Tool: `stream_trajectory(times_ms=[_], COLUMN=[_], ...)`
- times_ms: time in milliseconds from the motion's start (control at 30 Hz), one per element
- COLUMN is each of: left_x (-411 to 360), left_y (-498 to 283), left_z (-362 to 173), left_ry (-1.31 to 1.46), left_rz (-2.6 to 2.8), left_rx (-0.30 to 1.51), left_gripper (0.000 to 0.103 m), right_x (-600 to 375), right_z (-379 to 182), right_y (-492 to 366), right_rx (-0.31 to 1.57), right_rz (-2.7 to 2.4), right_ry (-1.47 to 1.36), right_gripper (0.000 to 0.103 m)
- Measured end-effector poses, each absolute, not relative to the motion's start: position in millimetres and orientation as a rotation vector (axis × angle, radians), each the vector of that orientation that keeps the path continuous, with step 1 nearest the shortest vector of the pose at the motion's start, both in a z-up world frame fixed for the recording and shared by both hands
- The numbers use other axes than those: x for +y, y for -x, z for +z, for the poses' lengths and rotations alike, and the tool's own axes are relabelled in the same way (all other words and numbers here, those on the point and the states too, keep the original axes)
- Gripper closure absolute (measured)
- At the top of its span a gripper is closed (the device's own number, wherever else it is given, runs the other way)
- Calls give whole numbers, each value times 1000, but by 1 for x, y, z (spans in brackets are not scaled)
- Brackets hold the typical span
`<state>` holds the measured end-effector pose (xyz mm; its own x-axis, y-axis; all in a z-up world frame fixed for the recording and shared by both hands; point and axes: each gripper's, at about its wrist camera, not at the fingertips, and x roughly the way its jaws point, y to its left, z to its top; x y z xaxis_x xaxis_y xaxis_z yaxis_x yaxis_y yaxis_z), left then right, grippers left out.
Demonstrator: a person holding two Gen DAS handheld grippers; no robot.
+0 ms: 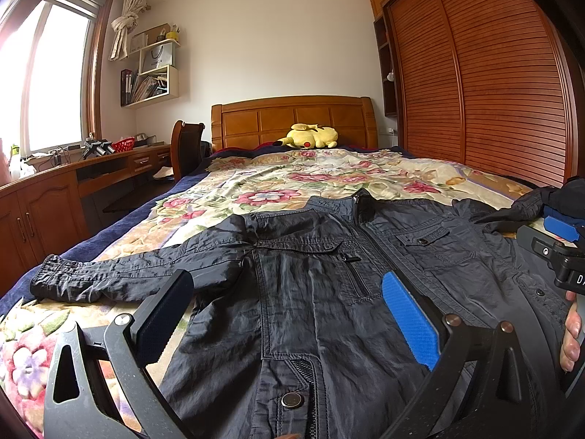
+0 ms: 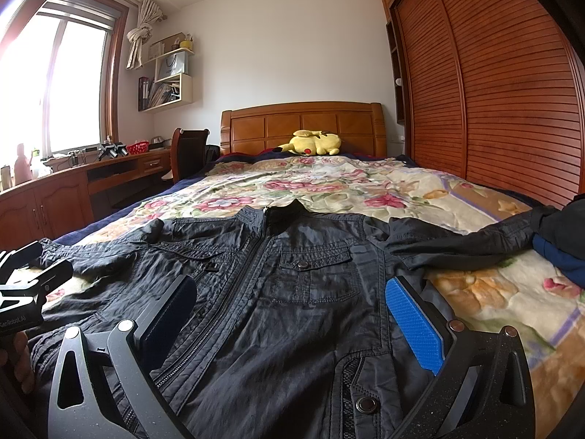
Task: Fold large clothes
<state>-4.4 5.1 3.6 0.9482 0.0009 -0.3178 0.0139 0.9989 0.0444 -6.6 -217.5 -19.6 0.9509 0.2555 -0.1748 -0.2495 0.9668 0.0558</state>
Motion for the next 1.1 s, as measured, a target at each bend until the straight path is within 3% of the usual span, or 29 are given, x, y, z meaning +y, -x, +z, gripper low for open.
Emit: stream_trajectory(times_ms=[1100], left_x=[24], left_y=[-6], left_z=[26], left_ry=[-116], left_rz=[-14], left_rx=[422], left_gripper=[0], right_x=[-190], right_z=[8], right_y=[18], right_rx=[222], right_rz=[351], right_ry=[30], right_gripper=[0])
